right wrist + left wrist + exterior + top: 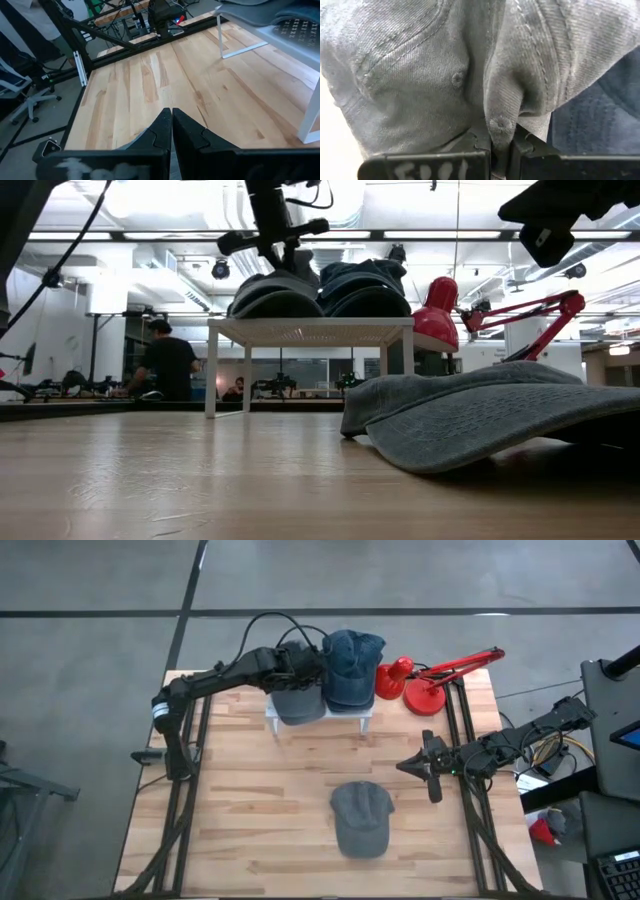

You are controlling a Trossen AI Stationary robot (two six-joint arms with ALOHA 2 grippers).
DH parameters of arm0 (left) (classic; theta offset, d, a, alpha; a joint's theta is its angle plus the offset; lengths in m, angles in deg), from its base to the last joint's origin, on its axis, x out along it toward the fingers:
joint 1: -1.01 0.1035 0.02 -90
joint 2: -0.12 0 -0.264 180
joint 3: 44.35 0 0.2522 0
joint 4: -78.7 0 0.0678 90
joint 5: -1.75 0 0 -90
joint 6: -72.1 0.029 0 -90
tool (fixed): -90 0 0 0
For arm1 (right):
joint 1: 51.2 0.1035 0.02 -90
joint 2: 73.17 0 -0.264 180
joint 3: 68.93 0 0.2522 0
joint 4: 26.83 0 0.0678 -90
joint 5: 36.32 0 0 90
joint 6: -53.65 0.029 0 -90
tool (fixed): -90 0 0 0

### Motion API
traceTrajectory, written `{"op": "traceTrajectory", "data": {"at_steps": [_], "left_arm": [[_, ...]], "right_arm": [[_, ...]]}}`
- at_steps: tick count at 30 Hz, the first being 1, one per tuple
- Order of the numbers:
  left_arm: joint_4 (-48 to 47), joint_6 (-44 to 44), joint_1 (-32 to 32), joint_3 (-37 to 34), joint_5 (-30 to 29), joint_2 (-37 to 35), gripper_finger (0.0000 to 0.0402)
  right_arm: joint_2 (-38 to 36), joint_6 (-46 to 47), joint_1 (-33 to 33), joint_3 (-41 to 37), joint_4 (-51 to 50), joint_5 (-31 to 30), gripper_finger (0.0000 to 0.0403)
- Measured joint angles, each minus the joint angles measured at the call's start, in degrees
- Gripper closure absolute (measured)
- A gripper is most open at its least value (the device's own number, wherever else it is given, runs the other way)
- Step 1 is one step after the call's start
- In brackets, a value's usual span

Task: Pick & Place hat
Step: Stack the left gray cap on the gray cap on the shelf

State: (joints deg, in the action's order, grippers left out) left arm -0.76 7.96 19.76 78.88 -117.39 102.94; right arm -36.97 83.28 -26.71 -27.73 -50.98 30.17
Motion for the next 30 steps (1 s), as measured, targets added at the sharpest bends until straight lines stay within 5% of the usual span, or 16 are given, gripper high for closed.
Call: {"op": "traceTrajectory", "data": {"at_steps": [9, 22, 30], "left_arm": [[0.8, 2.6, 0.0, 0.0, 0.5, 0.0, 0.0376], [0.3, 2.6, 0.0, 0.0, 1.7, -0.5, 0.0288], [0.3, 2.5, -0.1, 0.4, 2.0, -3.4, 0.0273]], "right_arm": [[0.0, 0.0, 0.0, 0.0, -0.1, 0.0, 0.039], [0.0, -0.2, 0.0, 0.0, -0.1, 0.0, 0.039], [0.0, -0.2, 0.0, 0.0, -0.1, 0.0, 0.039]]}}
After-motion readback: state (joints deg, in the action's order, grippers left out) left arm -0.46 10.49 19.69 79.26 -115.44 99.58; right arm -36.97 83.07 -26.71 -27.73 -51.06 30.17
